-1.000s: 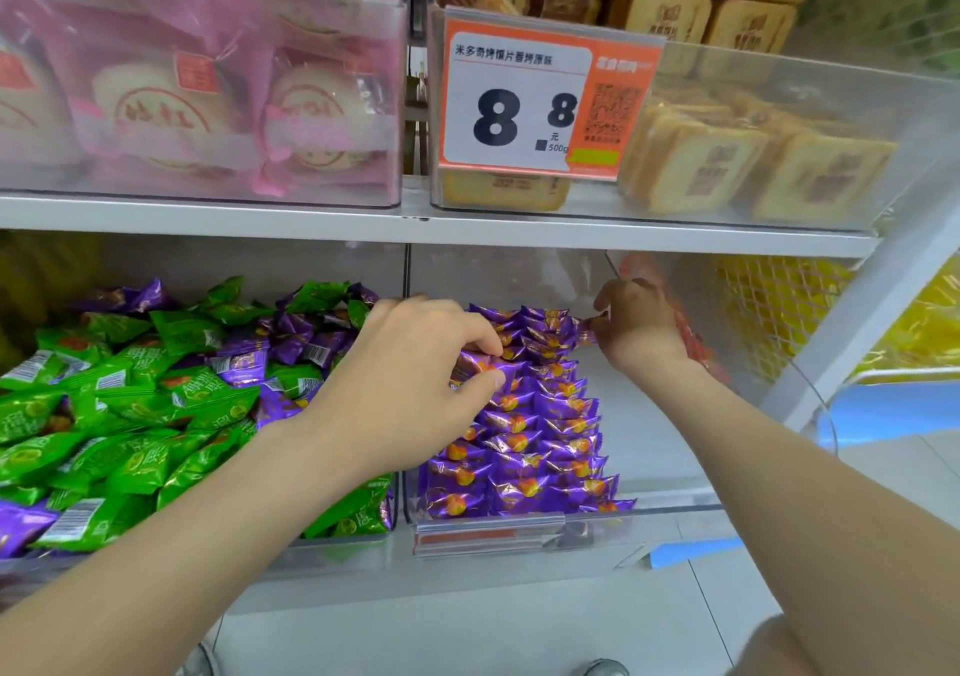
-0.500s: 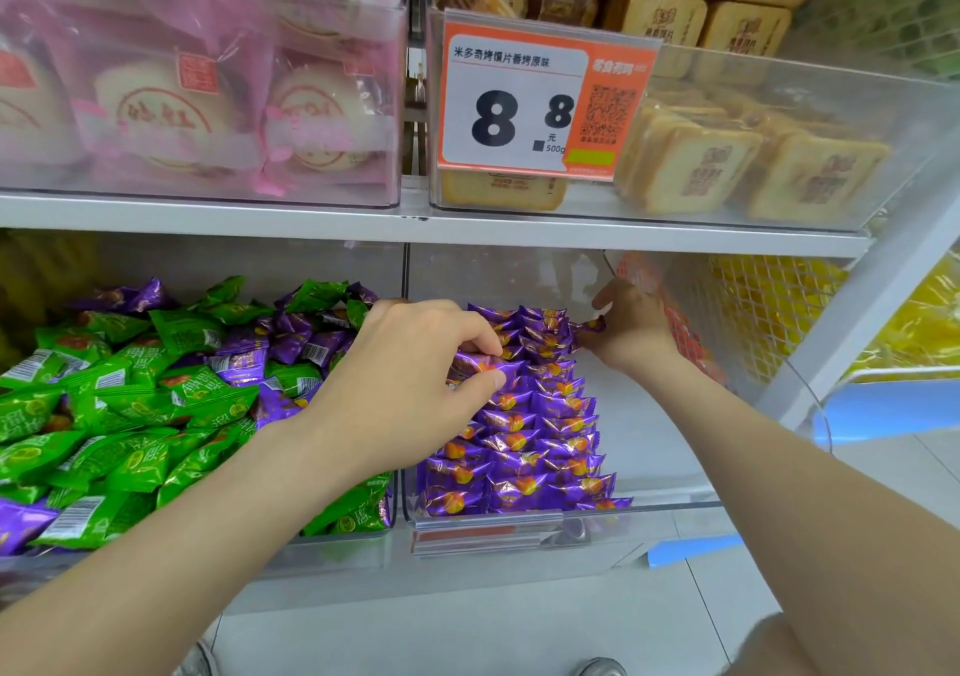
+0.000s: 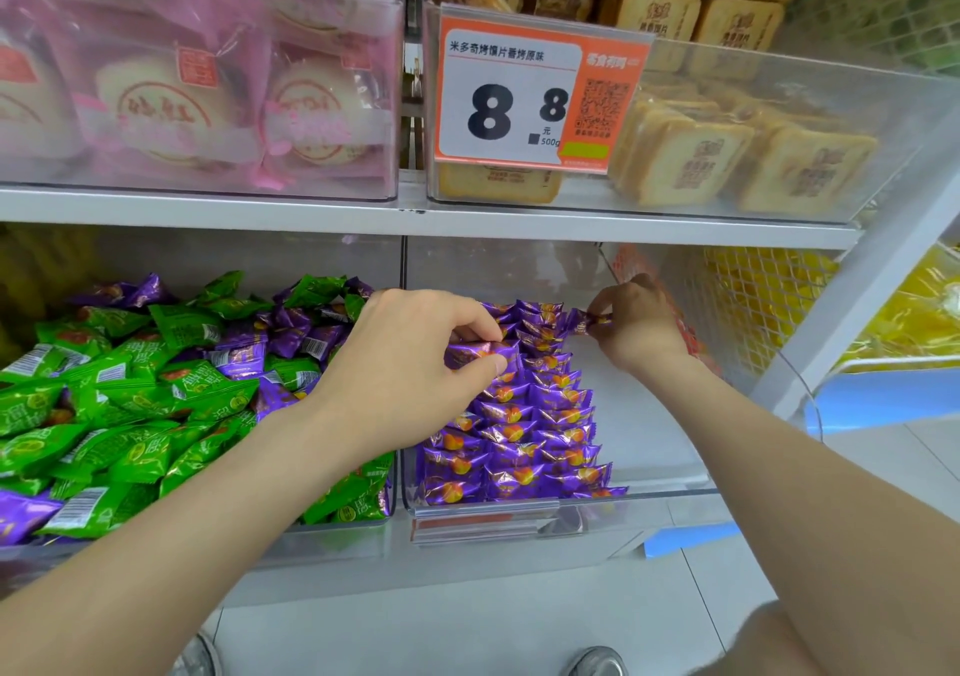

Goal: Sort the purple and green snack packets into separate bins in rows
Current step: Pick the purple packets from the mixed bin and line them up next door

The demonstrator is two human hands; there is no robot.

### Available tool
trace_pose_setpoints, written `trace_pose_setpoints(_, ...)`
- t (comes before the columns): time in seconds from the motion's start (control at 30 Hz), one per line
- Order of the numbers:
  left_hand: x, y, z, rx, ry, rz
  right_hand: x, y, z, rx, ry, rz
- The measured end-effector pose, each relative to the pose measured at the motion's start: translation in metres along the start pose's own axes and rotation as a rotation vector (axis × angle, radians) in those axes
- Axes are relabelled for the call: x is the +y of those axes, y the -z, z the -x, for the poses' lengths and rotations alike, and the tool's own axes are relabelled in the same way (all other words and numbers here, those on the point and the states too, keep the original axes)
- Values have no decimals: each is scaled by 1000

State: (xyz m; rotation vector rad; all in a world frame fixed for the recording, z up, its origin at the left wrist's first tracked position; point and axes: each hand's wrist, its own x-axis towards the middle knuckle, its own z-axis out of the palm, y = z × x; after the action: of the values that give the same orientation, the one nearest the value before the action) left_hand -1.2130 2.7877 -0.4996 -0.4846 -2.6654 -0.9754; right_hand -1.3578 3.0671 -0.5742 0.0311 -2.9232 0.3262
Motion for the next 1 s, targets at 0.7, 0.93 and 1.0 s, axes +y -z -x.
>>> trace_pose_setpoints(0.7, -1, -1, 2, 10, 25, 28, -12, 9, 6, 124, -16, -83)
trace_pose_setpoints(0.93, 0, 2, 3, 47, -14, 113, -90, 82, 78, -381, 175, -847)
trace_pose_setpoints(1.0, 1, 4, 2, 72, -23, 122, -99, 94, 97, -514, 289, -902)
